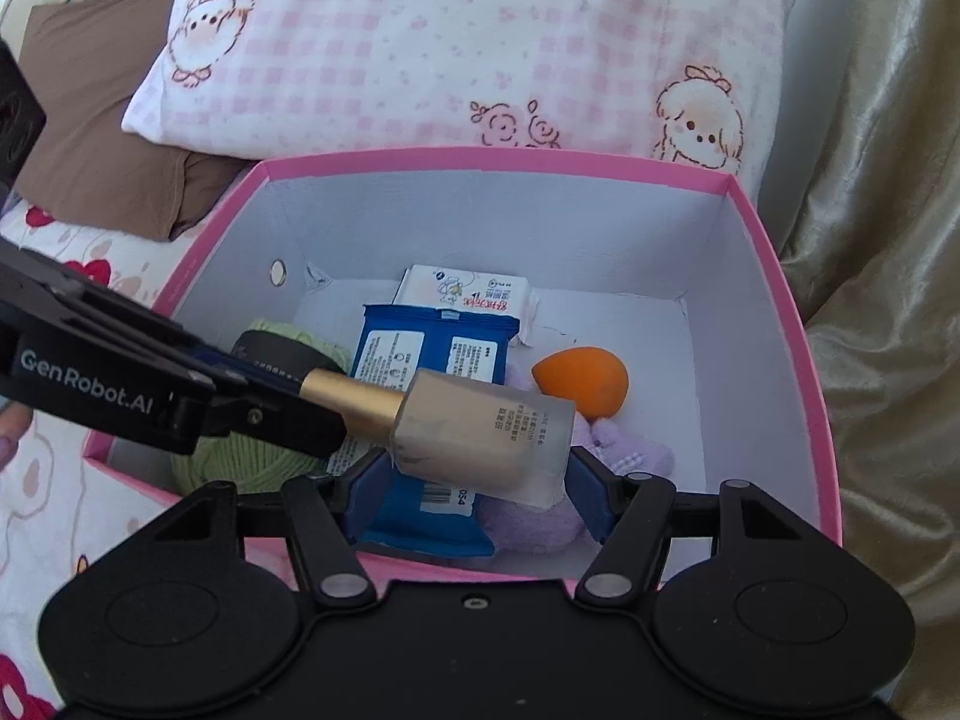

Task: Organize objects

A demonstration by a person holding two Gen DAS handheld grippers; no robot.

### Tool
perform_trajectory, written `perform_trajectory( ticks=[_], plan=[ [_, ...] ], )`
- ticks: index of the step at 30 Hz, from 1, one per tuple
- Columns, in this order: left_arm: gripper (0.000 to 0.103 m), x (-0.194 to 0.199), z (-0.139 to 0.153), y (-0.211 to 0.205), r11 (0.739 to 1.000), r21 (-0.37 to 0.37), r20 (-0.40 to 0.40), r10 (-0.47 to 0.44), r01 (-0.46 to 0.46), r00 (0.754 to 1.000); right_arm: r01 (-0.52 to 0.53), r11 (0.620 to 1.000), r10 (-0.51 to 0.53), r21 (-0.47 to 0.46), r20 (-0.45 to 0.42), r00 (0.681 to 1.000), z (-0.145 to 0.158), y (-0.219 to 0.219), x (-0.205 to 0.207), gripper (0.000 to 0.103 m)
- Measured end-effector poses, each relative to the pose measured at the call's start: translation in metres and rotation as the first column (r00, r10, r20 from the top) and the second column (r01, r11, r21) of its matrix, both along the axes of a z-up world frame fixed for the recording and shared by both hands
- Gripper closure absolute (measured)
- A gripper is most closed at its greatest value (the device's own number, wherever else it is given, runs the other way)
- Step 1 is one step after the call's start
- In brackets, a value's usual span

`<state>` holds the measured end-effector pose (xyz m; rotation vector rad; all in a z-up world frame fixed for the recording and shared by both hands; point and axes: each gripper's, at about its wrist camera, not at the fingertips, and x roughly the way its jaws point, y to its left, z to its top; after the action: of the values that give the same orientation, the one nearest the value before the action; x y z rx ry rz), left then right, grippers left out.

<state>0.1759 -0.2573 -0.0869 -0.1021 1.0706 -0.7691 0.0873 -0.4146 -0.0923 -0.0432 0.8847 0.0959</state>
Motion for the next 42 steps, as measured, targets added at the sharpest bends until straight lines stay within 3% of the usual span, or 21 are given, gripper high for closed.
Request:
perform_trajectory(
  ticks=[5,10,16,30,33,38,42],
  plan=[
    [0.068,-0.004,0.013,0.015,0.997,-0.052,-0.021,0.054,-0.055,0.998,0.029,0.999,-0.029,0.02,0.005,1.0,0.007,0.001,-0.004,0.033],
    [0.064,-0.019,0.032,0.033,0.996,-0.049,0.025,0.079,-0.078,0.997,0.034,0.999,-0.035,0.024,0.04,0.999,0.023,0.009,-0.015,0.031],
    [0.056,-0.04,0.058,0.053,0.996,0.009,0.091,0.086,-0.088,0.992,0.021,1.0,-0.022,0.013,0.069,0.997,0.047,0.03,-0.035,0.031],
    [0.036,-0.101,0.102,0.115,0.986,0.047,0.077,0.158,-0.162,0.984,0.012,0.998,-0.017,0.061,0.079,0.997,0.105,0.084,-0.094,0.028],
    [0.028,-0.114,0.107,0.13,0.976,0.07,0.084,0.199,-0.205,0.976,0.007,0.998,-0.013,0.063,0.089,0.996,0.115,0.097,-0.105,0.02],
    [0.019,-0.136,0.105,0.152,0.95,0.119,0.107,0.276,-0.288,0.955,-0.042,0.997,0.036,0.064,0.097,0.995,0.119,0.117,-0.12,0.02],
    [0.018,-0.152,0.101,0.162,0.92,0.194,0.136,0.32,-0.342,0.938,-0.05,0.997,0.044,0.057,0.106,0.993,0.118,0.129,-0.128,0.02]
  ],
)
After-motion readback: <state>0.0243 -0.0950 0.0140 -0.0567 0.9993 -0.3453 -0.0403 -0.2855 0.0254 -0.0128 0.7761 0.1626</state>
